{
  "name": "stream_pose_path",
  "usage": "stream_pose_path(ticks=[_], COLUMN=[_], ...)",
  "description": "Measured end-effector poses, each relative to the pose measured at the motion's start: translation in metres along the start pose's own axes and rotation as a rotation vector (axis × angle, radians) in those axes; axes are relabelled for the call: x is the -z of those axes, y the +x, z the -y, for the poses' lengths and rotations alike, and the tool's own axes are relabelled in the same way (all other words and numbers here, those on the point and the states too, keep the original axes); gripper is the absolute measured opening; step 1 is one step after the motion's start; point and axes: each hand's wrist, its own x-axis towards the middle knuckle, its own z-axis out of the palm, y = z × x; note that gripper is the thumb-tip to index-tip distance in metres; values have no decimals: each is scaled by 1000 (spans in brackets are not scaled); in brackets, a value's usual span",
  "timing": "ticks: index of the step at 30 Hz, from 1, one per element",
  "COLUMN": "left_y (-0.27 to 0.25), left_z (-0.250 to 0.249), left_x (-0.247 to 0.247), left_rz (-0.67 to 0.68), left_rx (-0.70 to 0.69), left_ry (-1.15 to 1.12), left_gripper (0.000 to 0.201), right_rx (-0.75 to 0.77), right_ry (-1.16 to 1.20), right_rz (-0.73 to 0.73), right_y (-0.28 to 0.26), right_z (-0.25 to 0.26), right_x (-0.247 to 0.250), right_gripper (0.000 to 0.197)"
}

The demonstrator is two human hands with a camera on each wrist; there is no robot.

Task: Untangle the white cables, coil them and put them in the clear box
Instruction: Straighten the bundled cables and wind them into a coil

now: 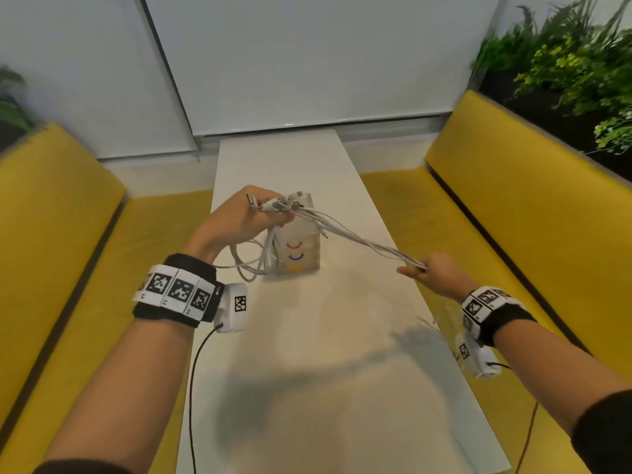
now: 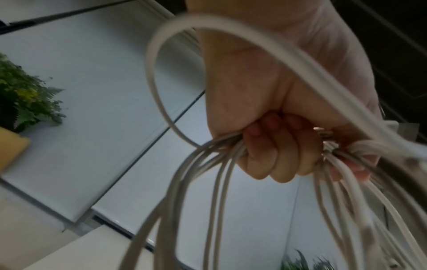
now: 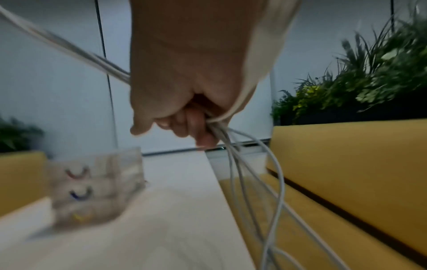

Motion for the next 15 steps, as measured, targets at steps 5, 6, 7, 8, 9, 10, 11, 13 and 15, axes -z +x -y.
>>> stream_pose_path(ticks=[5,6,7,8,9,10,11,13,15], left_y=[9,11,13,14,15,15,16,17,18], left_z=[-4,-2,1,2,4,4,4,0,-6], left_x=[-36,-41,-45,-48,-50,-52,-53,-54,-54], left_rz=[219,218,200,172,144,128,115,93,89], left_rx=[-11,2,19,33,57,86,117,160,186], left_ry=[-22,-54,-79,-109,-151,-237,-366,-614,-819], left_gripper=[5,6,5,4,13,24,33,45,45], right_rx=[-146,-79,17,101,176,244,308,425,484], right_ry=[-333,-283,-220,-139,-38,72,179,361,545], right_rz=[366,349,327,302,278,251,226,205,210], right_y=[-2,-3,-6,-9,-14,-20,-25,-31,-36], right_z=[-7,4,19,37,58,79,98,132,160], right_x=[-3,-1,4,12,21,29,35,38,33], right_gripper=[125,129,126,119,112,108,110,119,119])
